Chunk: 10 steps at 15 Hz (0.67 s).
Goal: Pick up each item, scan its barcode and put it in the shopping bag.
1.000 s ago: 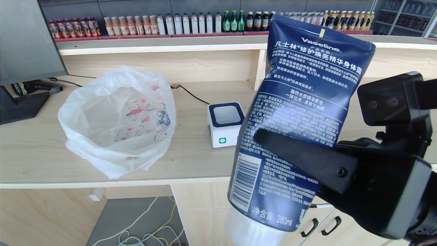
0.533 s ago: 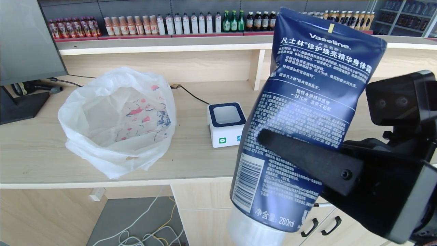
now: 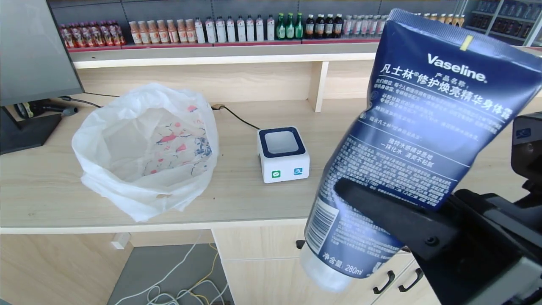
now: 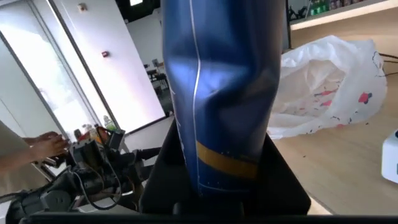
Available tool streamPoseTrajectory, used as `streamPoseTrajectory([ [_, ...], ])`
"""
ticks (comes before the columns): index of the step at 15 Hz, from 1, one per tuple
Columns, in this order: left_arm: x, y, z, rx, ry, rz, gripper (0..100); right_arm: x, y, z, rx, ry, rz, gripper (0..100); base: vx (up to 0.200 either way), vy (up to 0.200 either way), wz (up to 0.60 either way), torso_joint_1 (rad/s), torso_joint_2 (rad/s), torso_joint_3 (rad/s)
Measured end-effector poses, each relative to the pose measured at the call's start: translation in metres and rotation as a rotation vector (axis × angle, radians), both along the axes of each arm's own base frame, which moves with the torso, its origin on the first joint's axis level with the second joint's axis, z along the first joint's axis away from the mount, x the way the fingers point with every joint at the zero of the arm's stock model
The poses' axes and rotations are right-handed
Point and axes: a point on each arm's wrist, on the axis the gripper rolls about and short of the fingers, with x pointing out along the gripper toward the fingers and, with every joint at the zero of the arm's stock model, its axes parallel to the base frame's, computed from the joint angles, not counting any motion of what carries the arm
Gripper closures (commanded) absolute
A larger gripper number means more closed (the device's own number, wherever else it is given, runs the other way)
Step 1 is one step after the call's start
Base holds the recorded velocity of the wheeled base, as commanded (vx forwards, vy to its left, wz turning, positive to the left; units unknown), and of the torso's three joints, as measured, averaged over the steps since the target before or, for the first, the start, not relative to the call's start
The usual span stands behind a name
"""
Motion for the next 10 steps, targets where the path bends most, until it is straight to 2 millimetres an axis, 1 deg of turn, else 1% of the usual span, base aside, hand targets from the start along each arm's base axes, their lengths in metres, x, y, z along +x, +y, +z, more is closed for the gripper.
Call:
streamPoseTrajectory([
  [4,0.000,0.000,0.000,0.000,0.000,0.000,0,-0.013,-0.022,-0.007,-0.024,-0.057,-0.203,100,0.000,0.000,0.00,0.000,0.00,0.000],
  [7,0.000,0.000,0.000,0.000,0.000,0.000,0,-0.025,-0.045,-0.021,-0.096,-0.086,-0.503,100,0.000,0.000,0.00,0.000,0.00,0.000],
  [10,0.000,0.000,0.000,0.000,0.000,-0.001,0,-0.031,-0.061,-0.026,-0.129,-0.060,-0.708,100,0.000,0.000,0.00,0.000,0.00,0.000],
])
